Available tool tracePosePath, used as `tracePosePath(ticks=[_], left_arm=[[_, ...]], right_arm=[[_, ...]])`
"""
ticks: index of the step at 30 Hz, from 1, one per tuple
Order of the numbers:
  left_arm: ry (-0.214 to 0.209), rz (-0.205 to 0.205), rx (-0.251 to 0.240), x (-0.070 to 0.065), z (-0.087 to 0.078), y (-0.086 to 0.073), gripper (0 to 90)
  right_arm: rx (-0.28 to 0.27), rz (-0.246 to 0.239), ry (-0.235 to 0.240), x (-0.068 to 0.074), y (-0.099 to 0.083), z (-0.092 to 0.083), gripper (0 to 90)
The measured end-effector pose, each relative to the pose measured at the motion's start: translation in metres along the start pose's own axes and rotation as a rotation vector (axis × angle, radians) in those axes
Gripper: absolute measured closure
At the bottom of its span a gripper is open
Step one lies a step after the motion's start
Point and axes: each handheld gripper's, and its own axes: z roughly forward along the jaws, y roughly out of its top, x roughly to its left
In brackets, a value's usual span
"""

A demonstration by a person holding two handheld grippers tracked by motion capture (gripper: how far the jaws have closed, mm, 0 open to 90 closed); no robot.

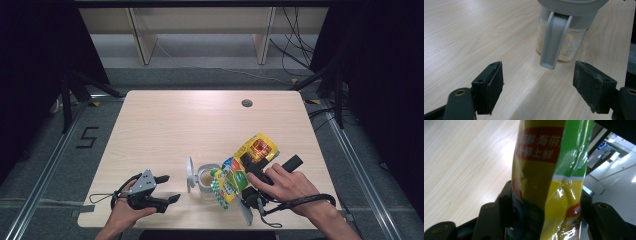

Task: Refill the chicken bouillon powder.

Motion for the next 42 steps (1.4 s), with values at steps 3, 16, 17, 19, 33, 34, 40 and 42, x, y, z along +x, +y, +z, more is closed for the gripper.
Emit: tracePosePath(ticks=[3, 16, 17, 19, 33, 34, 40, 42], left_arm=[[0.001, 0.000, -0.001, 0.0002, -0.0001, 0.0001, 24.0], [0.001, -0.004, -0.007, -0.0002, 0.0002, 0.0001, 24.0], [0.002, 0.002, -0.001, 0.0003, -0.0003, 0.0001, 24.0], [0.002, 0.003, 0.000, 0.0003, -0.0004, 0.0002, 24.0], [0.004, -0.005, -0.008, -0.0001, -0.0003, 0.0003, 24.0], [0.004, -0.005, -0.008, -0.0001, -0.0003, 0.0003, 24.0], [0.006, 0.018, -0.001, 0.0012, -0.0006, 0.0007, 24.0], [0.003, -0.010, -0.008, -0.0004, 0.0002, 0.0001, 24.0]], right_arm=[[0.001, 0.001, -0.001, -0.0002, -0.0001, -0.0003, 49.4], [0.001, -0.002, -0.002, 0.0001, -0.0004, -0.0001, 49.5], [0.001, -0.001, -0.001, 0.0000, -0.0004, -0.0002, 49.5], [0.001, -0.004, -0.002, -0.0002, -0.0003, -0.0002, 49.5], [-0.002, -0.002, 0.001, -0.0002, -0.0008, -0.0006, 49.5], [-0.002, -0.003, -0.001, -0.0002, -0.0006, -0.0006, 49.5], [-0.002, -0.003, 0.001, -0.0003, -0.0006, -0.0006, 49.6], [-0.004, -0.003, 0.001, -0.0002, -0.0008, -0.0006, 49.6]])
